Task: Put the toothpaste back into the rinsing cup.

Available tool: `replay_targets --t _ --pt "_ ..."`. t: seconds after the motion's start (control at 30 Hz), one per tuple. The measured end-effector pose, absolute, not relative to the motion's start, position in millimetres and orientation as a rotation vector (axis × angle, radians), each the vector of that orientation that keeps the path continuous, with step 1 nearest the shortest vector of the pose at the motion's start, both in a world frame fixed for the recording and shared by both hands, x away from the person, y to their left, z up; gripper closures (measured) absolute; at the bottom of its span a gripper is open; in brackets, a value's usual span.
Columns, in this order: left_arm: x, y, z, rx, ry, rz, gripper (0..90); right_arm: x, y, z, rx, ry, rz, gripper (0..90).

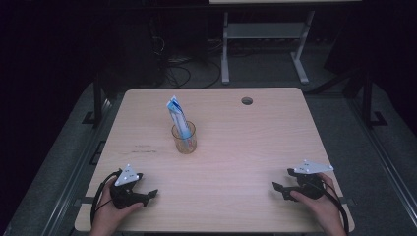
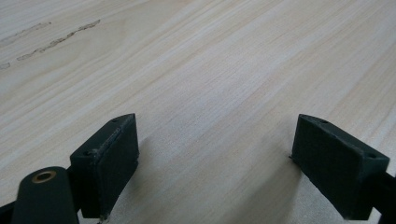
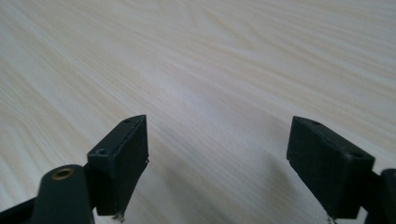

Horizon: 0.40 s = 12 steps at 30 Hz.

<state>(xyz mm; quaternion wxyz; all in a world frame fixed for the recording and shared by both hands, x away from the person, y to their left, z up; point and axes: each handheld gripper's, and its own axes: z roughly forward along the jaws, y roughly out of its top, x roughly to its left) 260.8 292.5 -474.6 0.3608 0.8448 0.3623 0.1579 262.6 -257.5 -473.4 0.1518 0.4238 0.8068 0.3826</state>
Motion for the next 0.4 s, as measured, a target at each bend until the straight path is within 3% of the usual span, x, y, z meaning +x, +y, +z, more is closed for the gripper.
replay_targets --t 0.4 --pt "260.9 292.4 -474.7 2.176 0.937 0.41 13.6 259.0 -256.8 -481.5 1.213 2.307 1.016 14.6"
